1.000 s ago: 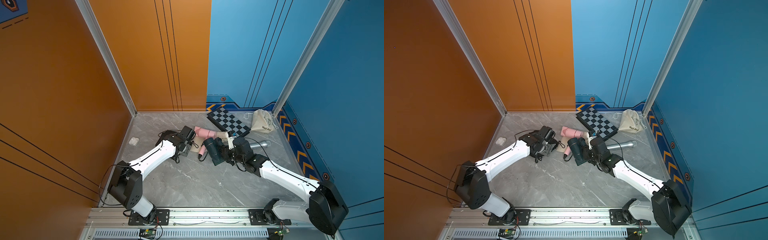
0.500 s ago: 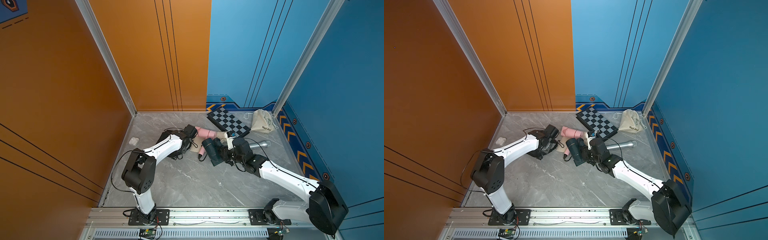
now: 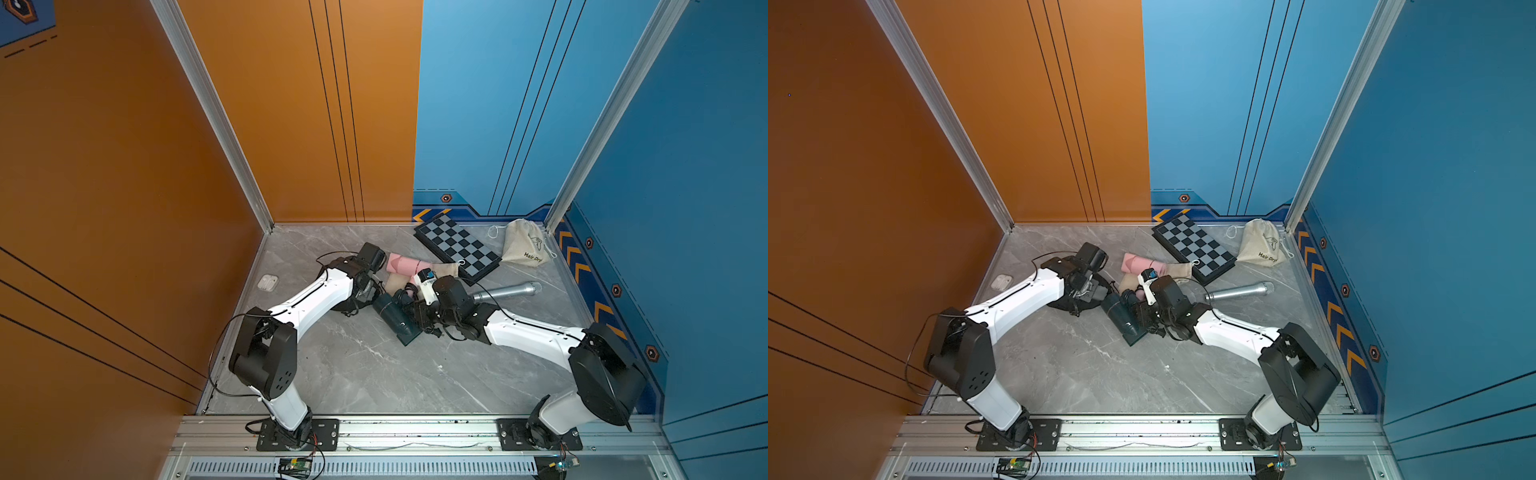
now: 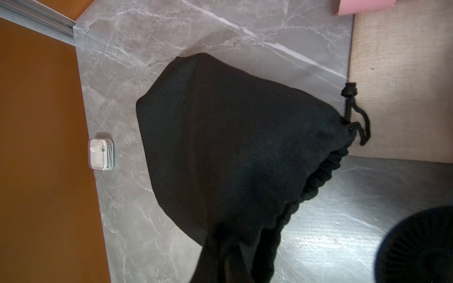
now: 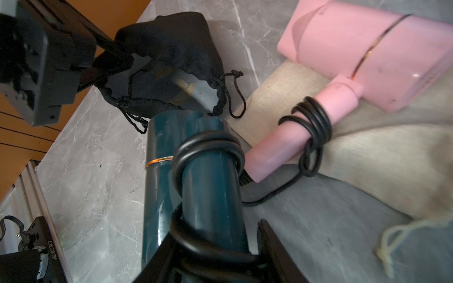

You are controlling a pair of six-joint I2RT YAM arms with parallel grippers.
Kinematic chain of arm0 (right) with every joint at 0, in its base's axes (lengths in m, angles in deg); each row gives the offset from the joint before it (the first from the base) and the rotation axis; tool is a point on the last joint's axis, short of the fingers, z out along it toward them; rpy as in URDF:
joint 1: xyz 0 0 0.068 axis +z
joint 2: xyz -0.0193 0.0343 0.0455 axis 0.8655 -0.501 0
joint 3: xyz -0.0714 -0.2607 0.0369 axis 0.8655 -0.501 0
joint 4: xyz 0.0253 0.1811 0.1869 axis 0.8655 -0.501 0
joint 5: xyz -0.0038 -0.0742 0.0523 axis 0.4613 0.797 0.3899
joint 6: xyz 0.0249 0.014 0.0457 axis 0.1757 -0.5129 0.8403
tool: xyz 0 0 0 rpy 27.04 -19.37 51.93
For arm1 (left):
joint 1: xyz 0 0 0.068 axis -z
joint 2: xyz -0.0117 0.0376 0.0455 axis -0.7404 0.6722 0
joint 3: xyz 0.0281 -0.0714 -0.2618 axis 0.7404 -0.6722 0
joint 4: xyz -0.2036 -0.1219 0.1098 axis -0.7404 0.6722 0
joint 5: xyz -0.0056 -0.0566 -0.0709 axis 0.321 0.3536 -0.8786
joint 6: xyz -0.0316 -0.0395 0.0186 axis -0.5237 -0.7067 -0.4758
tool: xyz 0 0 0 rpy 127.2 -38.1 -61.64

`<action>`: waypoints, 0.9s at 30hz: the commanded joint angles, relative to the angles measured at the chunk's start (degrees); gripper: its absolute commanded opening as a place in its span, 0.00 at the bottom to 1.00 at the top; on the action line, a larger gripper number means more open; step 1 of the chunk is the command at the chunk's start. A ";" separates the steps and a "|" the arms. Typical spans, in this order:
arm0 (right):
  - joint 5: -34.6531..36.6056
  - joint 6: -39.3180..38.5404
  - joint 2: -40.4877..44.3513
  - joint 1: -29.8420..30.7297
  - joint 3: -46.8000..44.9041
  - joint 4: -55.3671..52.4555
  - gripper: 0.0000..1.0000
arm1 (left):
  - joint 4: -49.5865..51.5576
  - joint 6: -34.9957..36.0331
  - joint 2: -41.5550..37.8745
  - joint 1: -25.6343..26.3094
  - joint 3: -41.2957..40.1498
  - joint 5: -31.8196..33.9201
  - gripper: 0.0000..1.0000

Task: Pack away hair dryers
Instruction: Place the hair dryer in the drawstring bag.

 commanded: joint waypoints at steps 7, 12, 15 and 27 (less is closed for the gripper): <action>0.63 3.24 -6.99 1.14 8.42 8.40 0.18 | -2.43 0.35 -3.23 -0.15 -3.92 -3.76 0.00; -0.14 3.25 -10.11 1.61 11.34 7.12 0.18 | -3.30 -0.29 -3.55 -0.24 -5.25 -4.33 0.00; -0.39 3.69 -11.51 2.70 11.39 7.71 0.18 | -3.63 -1.13 -3.90 -0.75 -4.79 -5.06 0.00; -4.10 3.95 -16.02 4.59 14.33 5.64 0.18 | -3.60 -1.79 -4.30 -1.43 -0.89 -6.04 0.00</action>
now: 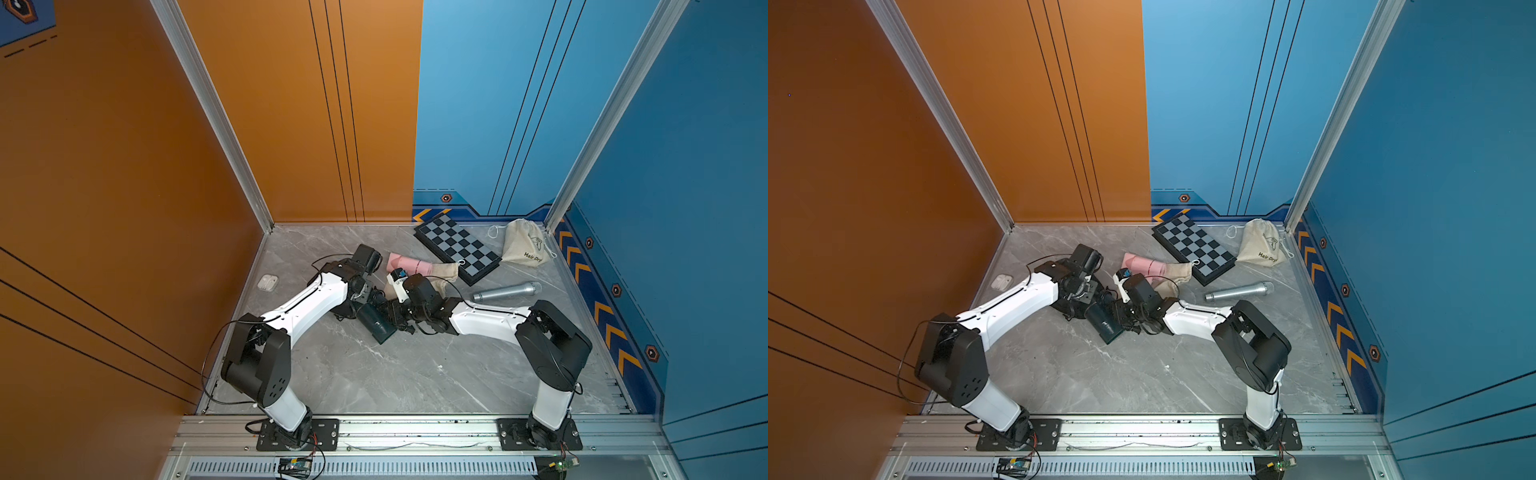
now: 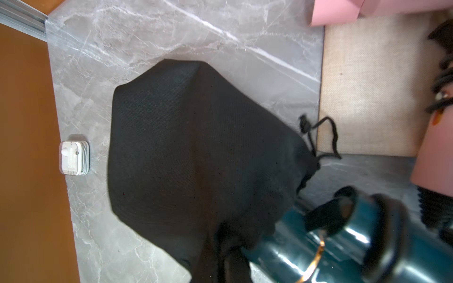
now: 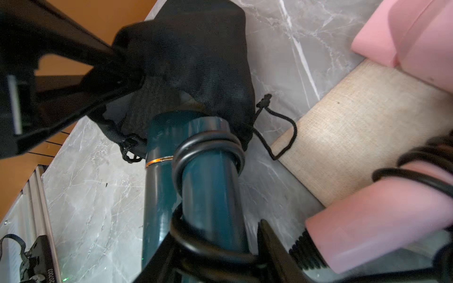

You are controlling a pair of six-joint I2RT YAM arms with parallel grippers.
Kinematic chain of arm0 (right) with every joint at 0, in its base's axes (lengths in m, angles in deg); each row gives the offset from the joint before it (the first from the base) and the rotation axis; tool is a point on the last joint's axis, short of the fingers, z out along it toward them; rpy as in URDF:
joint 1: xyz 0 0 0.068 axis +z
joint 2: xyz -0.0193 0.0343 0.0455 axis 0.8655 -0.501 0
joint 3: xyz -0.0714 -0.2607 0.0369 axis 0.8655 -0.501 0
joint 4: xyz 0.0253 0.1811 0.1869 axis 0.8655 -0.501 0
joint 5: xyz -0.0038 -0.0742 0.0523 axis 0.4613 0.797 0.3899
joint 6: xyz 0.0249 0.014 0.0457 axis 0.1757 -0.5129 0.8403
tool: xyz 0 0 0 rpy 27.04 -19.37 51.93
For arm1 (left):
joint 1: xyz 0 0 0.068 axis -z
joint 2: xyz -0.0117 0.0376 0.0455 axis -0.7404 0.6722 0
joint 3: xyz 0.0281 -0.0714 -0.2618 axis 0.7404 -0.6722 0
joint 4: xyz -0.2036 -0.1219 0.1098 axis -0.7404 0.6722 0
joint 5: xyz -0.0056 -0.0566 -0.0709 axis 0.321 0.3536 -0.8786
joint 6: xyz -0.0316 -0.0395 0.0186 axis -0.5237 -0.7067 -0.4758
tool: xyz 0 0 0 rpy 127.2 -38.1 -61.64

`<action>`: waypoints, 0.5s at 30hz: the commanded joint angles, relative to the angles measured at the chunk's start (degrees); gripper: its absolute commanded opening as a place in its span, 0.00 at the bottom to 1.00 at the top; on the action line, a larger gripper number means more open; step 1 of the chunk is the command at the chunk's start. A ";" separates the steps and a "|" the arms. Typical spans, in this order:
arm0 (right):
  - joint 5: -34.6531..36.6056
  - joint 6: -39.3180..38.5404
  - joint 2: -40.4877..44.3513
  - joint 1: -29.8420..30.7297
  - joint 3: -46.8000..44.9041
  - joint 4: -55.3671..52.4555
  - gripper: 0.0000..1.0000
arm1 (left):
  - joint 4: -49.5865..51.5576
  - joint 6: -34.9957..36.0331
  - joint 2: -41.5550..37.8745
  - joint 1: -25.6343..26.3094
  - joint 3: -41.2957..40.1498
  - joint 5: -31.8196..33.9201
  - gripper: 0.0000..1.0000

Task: Pack away hair dryers
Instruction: Place the hair dryer in the drawstring bag.

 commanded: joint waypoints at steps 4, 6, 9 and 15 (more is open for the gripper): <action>-3.84 2.44 -0.61 -0.14 2.77 2.78 0.18 | -0.14 -1.68 -1.69 -0.55 1.83 -2.10 0.00; -5.27 3.36 -1.27 -0.61 3.52 3.04 0.18 | -0.14 -1.86 -1.71 -0.35 1.84 -2.42 0.00; -5.88 3.76 -0.98 -0.51 3.07 4.06 0.18 | -0.07 -1.87 -1.24 -0.51 1.84 -2.51 0.00; -5.26 0.83 -0.11 0.92 2.78 2.00 0.18 | -0.07 -1.77 -0.15 -1.19 2.88 -3.14 0.00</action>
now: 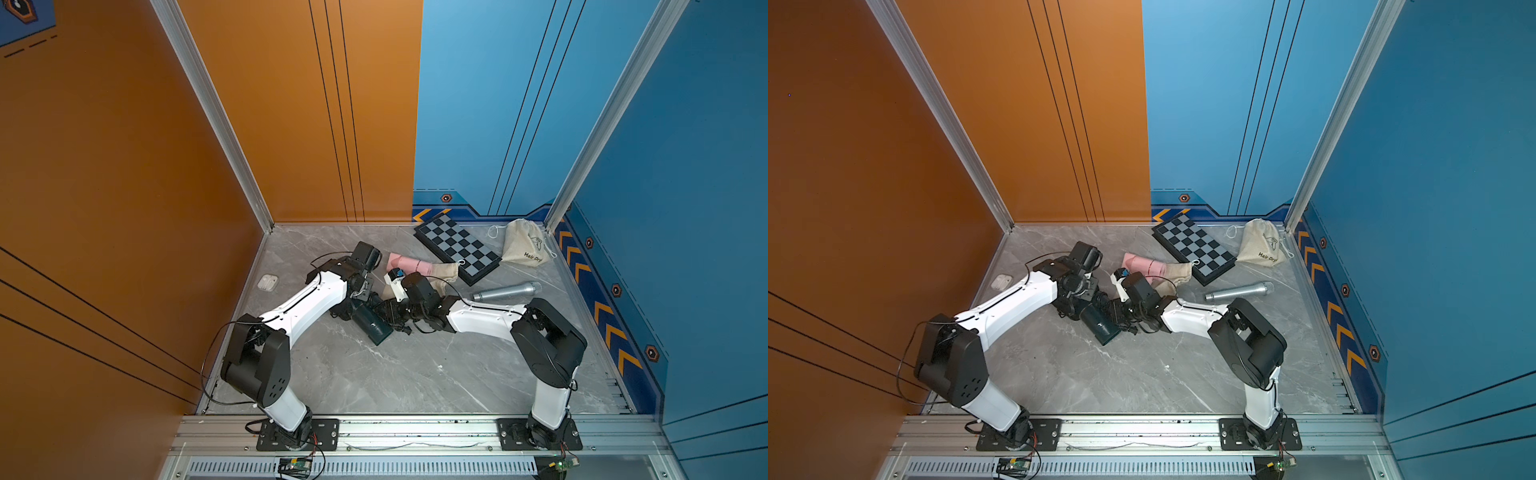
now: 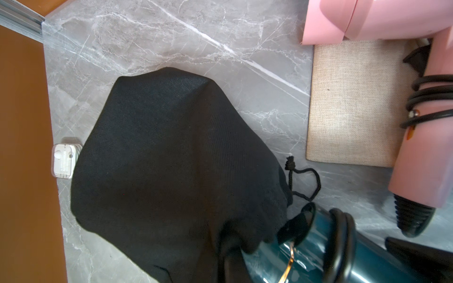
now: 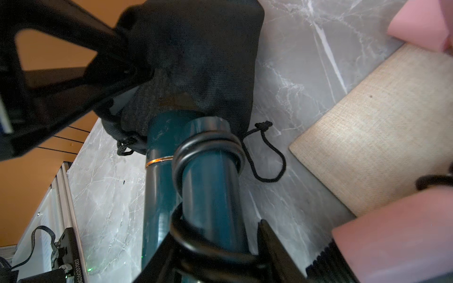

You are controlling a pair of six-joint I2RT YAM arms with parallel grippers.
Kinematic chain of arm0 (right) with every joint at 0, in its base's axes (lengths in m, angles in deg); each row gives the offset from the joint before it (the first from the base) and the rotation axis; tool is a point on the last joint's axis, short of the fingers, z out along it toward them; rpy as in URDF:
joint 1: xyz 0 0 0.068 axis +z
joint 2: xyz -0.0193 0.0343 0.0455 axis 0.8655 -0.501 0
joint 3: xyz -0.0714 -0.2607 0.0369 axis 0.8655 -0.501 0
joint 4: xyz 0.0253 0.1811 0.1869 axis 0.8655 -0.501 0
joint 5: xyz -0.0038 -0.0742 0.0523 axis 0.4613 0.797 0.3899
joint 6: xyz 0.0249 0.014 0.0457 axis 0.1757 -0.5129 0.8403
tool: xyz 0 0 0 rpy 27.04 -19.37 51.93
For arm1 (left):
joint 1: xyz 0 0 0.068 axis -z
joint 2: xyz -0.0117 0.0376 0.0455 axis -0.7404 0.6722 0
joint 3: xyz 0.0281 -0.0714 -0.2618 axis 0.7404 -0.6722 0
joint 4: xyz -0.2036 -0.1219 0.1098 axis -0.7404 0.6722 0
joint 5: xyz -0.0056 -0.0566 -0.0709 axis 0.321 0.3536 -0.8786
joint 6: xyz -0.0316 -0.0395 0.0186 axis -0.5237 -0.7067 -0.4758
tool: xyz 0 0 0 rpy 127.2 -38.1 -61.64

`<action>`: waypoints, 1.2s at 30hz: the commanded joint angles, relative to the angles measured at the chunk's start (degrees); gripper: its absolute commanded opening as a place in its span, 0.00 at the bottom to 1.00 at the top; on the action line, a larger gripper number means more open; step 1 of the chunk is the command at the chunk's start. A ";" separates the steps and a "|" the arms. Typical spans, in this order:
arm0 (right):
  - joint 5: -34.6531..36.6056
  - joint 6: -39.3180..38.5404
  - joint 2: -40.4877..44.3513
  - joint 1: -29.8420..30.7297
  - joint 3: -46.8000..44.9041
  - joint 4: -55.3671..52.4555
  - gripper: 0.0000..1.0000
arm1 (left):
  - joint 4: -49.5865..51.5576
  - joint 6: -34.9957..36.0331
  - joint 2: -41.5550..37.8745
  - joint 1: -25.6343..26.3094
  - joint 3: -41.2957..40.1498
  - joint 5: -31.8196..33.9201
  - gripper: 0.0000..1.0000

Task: Pack away hair dryers
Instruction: Place the hair dryer in the drawstring bag.

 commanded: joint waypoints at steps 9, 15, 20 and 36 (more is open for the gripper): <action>-3.31 -2.85 0.83 1.76 3.12 0.82 0.18 | 0.24 -0.92 1.88 -0.68 3.51 -3.63 0.00; -4.14 0.25 1.32 0.43 1.10 5.86 0.18 | 0.27 -0.90 1.43 -0.44 2.95 -4.51 0.00; -5.98 2.55 2.03 -0.93 0.36 9.39 0.18 | 0.26 -0.56 -0.04 -0.46 2.51 -5.99 0.00; -12.72 7.14 -2.07 -2.94 2.70 11.77 0.18 | 0.24 -0.39 -5.42 0.11 1.06 -13.61 0.00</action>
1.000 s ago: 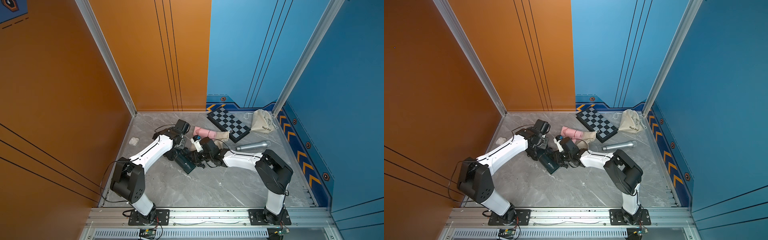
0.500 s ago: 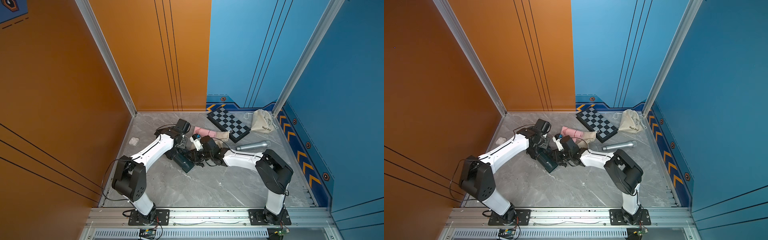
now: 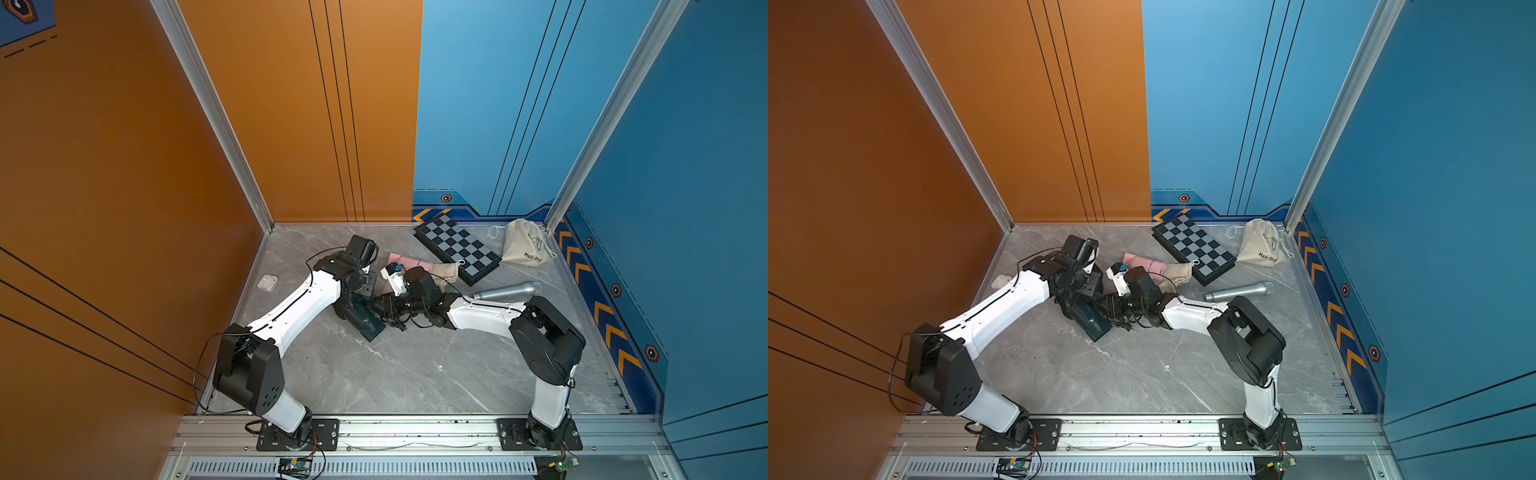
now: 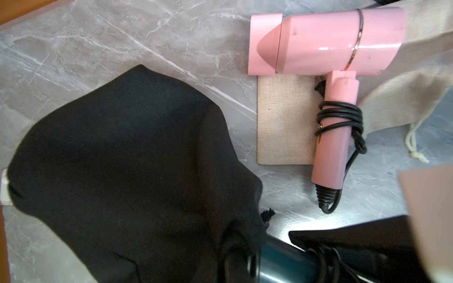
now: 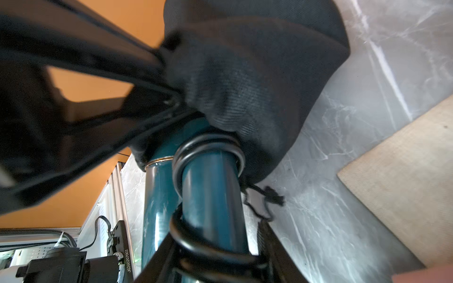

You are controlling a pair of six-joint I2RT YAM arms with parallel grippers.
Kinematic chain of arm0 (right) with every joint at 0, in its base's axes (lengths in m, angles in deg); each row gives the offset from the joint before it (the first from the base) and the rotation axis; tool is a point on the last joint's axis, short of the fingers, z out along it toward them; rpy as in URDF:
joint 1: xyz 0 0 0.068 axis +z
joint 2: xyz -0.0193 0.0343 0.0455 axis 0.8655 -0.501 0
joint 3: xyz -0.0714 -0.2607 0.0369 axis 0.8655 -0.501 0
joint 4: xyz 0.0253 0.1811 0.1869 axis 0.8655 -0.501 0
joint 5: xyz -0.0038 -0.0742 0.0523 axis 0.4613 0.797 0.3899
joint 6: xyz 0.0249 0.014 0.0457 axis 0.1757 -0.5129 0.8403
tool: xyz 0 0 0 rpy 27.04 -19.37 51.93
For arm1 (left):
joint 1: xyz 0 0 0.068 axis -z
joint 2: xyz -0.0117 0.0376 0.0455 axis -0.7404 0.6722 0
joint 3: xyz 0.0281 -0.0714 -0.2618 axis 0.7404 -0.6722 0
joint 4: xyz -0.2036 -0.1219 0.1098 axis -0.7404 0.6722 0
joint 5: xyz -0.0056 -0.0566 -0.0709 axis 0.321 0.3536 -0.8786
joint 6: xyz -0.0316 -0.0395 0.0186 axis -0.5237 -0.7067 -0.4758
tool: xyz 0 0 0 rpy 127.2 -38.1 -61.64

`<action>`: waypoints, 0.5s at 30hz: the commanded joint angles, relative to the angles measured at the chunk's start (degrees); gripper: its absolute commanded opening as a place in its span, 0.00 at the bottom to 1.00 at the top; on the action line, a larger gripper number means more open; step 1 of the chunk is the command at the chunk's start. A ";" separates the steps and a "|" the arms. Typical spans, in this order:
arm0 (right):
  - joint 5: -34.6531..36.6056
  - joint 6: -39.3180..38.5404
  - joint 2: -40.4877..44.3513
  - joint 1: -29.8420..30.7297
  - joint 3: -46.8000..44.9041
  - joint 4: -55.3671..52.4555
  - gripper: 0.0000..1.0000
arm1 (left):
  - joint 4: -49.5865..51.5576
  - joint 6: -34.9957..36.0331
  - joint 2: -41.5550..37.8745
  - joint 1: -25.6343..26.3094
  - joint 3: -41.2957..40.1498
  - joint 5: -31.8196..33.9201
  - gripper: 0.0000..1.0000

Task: Pack away hair dryers
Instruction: Place the hair dryer in the drawstring bag.

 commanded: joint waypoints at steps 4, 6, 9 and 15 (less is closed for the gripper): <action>-2.17 5.86 -0.69 -2.97 0.48 7.94 0.18 | 0.29 -0.83 -3.23 0.37 -2.13 -3.65 0.00; -1.49 7.31 -0.45 -3.92 -0.17 9.52 0.18 | 0.32 -1.02 -4.03 0.32 -2.89 -3.54 0.00; 1.90 7.71 1.36 -4.83 -1.59 8.91 0.18 | 1.18 -0.80 -4.82 0.10 -3.66 -2.62 0.00; 9.18 5.27 6.79 -4.63 -5.90 6.76 0.18 | 1.44 -0.65 -4.56 -0.83 -4.14 -2.00 0.00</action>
